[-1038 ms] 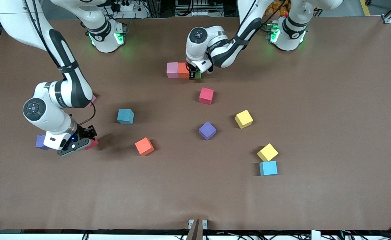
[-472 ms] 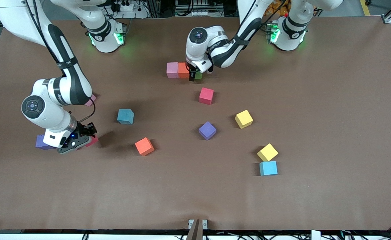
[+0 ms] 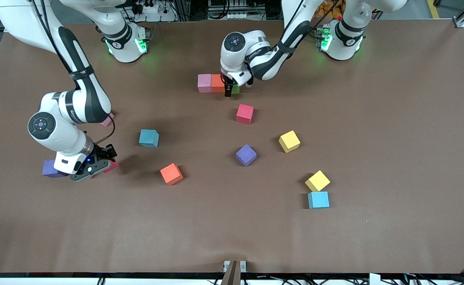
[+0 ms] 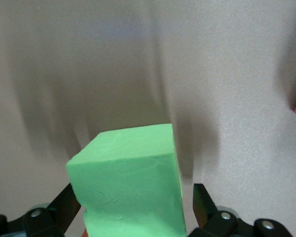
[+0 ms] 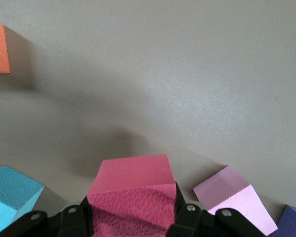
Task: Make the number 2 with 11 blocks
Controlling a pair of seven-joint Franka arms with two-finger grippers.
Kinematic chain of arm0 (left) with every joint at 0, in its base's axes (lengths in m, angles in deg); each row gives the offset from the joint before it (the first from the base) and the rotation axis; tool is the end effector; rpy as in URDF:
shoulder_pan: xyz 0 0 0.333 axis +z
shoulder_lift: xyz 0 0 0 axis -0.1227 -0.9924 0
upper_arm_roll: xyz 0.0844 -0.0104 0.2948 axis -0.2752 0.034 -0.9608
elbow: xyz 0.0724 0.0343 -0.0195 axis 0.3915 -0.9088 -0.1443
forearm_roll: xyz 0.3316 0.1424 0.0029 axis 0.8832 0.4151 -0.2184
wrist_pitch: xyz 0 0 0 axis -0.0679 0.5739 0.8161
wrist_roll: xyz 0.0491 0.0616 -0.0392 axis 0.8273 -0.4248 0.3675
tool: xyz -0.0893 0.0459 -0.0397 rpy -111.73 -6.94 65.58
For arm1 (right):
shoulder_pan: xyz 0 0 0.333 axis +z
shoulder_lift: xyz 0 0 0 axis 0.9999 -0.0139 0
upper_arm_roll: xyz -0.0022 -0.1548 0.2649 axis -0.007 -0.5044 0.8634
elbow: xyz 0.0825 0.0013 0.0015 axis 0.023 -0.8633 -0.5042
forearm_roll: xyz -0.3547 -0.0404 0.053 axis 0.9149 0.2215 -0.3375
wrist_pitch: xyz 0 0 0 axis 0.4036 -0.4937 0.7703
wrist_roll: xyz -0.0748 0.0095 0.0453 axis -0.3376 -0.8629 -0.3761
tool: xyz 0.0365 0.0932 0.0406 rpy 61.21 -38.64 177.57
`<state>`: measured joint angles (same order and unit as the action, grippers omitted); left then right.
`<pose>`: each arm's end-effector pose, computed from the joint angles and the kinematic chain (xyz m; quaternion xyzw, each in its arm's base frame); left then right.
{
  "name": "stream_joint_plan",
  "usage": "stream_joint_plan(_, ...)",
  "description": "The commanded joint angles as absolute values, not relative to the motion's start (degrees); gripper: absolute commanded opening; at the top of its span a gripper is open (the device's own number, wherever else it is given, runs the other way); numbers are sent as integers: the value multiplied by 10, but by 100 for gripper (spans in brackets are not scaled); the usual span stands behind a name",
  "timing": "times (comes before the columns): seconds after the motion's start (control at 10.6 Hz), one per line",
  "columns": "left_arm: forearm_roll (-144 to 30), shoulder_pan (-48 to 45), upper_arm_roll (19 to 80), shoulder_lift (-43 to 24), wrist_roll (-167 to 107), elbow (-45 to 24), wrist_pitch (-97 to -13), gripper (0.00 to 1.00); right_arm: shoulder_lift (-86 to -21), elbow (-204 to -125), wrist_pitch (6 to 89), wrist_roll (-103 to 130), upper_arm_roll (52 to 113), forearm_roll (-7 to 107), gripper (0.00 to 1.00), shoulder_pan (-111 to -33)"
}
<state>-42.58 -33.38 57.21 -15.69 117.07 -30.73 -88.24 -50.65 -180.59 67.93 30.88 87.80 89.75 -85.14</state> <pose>0.2282 -0.5170 0.2011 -0.7303 -0.6769 0.0906 0.0137 0.5788 0.0387 0.2947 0.9703 0.2411 0.0053 0.0166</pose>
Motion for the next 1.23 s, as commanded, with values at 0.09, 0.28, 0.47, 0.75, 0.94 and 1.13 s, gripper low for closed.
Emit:
stream_joint_plan(0.09,-407,-335,572,-132,1187,-302,-845,100,-473,-1821,663,315,878,884,34,-846)
stream_joint_plan(0.28,-408,-329,575,-118,1186,-301,-822,100,-465,-1821,644,315,878,835,34,-844)
stream_joint_plan(0.47,-410,-327,575,-104,1184,-301,-796,100,-460,-1821,644,315,878,833,34,-843)
stream_joint_plan(0.75,-416,-319,577,-90,1173,-300,-773,100,-434,-1821,634,314,877,828,34,-838)
stream_joint_plan(0.94,-417,-299,578,-81,1147,-289,-745,100,-412,-1828,621,281,877,805,34,-824)
stream_joint_plan(1.13,-417,-267,578,-78,1109,-271,-717,100,-391,-1856,630,135,877,797,34,-766)
